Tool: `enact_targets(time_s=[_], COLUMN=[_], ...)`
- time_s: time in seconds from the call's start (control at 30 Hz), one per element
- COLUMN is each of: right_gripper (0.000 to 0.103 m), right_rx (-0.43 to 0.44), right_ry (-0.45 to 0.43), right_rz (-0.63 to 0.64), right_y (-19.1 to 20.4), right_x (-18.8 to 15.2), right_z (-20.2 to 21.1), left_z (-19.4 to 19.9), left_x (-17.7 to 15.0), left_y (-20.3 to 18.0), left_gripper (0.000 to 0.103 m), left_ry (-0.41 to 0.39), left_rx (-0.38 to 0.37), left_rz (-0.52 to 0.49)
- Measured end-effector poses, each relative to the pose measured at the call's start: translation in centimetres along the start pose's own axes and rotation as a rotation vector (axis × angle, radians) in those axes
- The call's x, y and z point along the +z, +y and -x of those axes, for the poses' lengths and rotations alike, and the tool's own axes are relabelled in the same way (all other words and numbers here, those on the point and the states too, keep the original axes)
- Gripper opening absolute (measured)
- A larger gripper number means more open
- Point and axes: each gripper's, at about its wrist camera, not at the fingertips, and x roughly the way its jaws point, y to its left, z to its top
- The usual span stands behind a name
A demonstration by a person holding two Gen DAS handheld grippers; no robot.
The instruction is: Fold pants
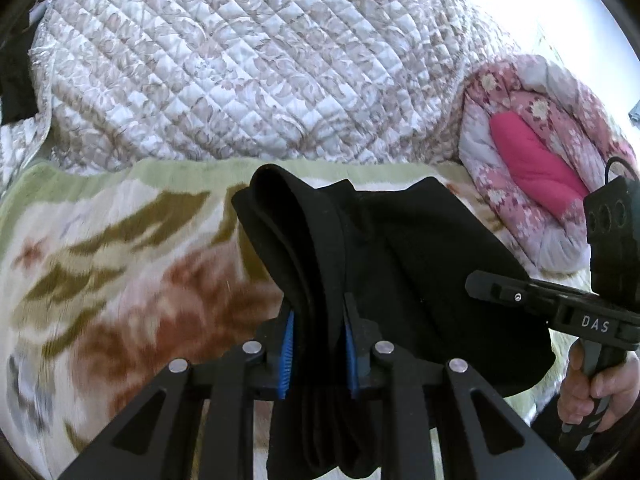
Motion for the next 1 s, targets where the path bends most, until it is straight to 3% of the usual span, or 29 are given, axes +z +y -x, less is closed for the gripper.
enact_targets(time_s=[0.17, 0.27, 0.37, 0.4, 0.43, 0.5, 0.6, 0.7, 0.8, 0.97, 1.0], right_gripper=[0.017, 0.024, 0.029, 0.031, 0.033, 0.034, 0.034, 0.034, 0.034, 0.035, 0.04], right_rx=[-0.002, -0.021, -0.139, -0.146, -0.15, -0.211, -0.233, -0.239, -0.242, -0.268, -0.274], right_ry=[0.0, 0.048, 0.104, 0.091, 0.064, 0.036, 0.0, -0.039, -0.006, 0.03, 0.033], right_rz=[0.015, 0.004, 0.0, 0.003, 0.008, 0.029, 0.055, 0.122, 0.156, 0.174, 0.171], right_y=[-1.3, -3.0, -4.7, -4.9, -5.1, -4.9, -3.7, -1.1, 0.7, 2.5, 2.8], right_x=[2.4, 2.9, 2.4, 2.1, 1.8, 1.4, 0.7, -1.1, -3.0, -6.2, -7.1], right_z=[-2.5, -5.0, -6.5, -6.0, -5.0, -3.5, -1.6, -0.2, -0.6, 0.4, 0.8], left_z=[-2.4, -4.8, -8.3, -8.3, -7.6, -6.4, -4.6, -2.1, -0.3, 1.7, 2.1], left_x=[2.4, 2.5, 1.4, 0.9, 0.6, 0.1, -0.4, -1.1, -2.0, -5.1, -5.9], left_y=[1.5, 2.9, 5.0, 6.0, 6.7, 7.2, 7.3, 5.5, 3.1, 1.0, 0.6], left_gripper=[0.023, 0.026, 0.035, 0.038, 0.038, 0.038, 0.036, 0.036, 0.036, 0.036, 0.036], left_ry=[-0.019, 0.002, 0.102, 0.102, 0.077, 0.048, 0.032, -0.012, -0.043, -0.013, -0.007], left_rx=[-0.001, 0.003, 0.057, 0.043, 0.024, 0.061, 0.097, 0.094, 0.066, 0.065, 0.078], left_rz=[0.006, 0.02, 0.055, 0.101, 0.131, 0.139, 0.167, 0.134, 0.081, 0.076, 0.075])
